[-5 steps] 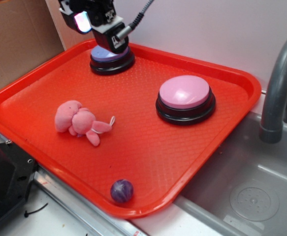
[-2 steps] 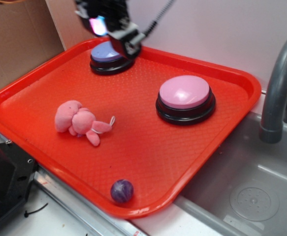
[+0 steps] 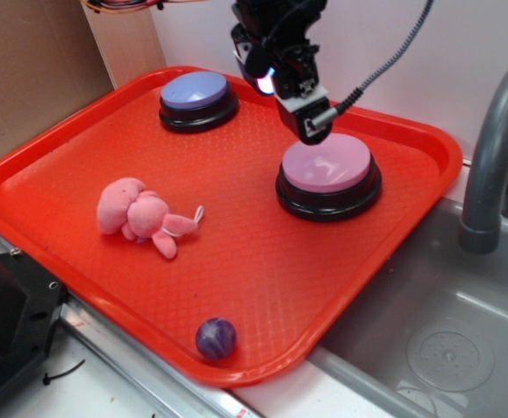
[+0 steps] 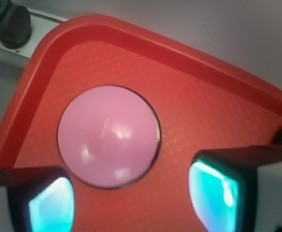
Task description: Push the pink button.
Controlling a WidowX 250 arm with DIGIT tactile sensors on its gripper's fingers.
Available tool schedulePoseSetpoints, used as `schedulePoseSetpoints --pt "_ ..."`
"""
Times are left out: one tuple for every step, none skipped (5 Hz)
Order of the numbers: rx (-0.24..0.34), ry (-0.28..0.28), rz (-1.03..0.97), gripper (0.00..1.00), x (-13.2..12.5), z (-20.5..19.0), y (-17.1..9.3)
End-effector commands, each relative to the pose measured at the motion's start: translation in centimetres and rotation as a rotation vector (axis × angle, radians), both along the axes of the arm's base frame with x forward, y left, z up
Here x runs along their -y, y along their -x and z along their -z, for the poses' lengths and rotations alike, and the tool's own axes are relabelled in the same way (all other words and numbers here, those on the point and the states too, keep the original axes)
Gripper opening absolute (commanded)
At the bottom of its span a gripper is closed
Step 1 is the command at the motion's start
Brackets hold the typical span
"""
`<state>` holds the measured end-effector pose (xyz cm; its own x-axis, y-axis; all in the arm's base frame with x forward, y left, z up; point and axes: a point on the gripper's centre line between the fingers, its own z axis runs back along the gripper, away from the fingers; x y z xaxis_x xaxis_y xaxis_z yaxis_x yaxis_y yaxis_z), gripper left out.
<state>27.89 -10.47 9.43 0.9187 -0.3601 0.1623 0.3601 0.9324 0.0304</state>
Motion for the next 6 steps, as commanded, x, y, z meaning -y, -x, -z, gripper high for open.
schedulePoseSetpoints --pt "0.023 0.051 0.021 1.0 1.3 0.2 -1.7" --pt "0.007 0.043 0.018 1.0 1.7 0.8 -2.0" --pt "-0.01 0.038 0.02 1.0 1.7 1.1 -2.0" --pt "-0.071 0.018 0.018 1.0 1.6 1.8 -2.0" --pt "-0.097 0.017 0.028 1.0 1.7 2.0 -2.1" --pt "-0.141 0.018 0.023 1.0 1.7 2.6 -2.1"
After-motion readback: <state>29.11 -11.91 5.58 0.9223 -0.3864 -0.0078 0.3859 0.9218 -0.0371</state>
